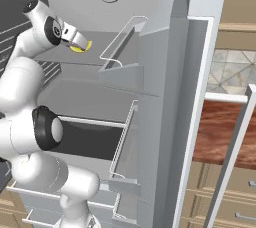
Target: There is a bowl on the dining counter. Grab a lemon wedge from the fridge and place it in the bowl. Then get the liquor bottle and glass cup from the cabinet and place them next to the bowl.
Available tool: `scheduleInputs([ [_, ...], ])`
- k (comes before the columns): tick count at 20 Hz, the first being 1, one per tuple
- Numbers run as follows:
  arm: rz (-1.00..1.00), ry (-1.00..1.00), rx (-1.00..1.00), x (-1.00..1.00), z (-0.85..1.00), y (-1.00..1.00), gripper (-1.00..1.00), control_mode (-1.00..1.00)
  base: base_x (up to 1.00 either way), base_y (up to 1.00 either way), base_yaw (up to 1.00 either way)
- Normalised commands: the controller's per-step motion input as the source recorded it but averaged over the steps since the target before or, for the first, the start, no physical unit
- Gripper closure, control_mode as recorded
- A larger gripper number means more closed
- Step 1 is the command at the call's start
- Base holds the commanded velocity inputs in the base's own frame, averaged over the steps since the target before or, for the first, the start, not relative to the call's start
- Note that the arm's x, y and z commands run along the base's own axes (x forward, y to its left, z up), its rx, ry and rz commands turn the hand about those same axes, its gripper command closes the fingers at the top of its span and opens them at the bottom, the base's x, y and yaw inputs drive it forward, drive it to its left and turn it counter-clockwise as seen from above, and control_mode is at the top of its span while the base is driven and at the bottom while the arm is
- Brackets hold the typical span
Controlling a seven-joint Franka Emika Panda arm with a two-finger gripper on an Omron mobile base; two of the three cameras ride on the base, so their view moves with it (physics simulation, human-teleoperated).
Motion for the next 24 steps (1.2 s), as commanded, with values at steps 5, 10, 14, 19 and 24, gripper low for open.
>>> scheduleInputs([
  [5, -0.11, -0.10, 0.00, 0.00, -0.01, -0.19, -1.00, -1.00, 0.00, 0.00, 0.00],
  [10, -0.09, -0.09, 0.00, 0.00, -0.04, -0.24, -1.00, -1.00, 0.00, 0.00, 0.00],
  [14, -0.06, -0.01, 0.00, 0.01, -0.11, -0.23, -1.00, -1.00, 0.00, 0.00, 0.00],
  [19, -0.02, 0.00, 0.00, 0.00, -0.19, -0.16, -1.00, -1.00, 0.00, 0.00, 0.00],
  [24, 0.00, 0.00, 0.00, 0.00, -0.28, -0.09, 1.00, -1.00, 0.00, 0.00, 0.00],
])
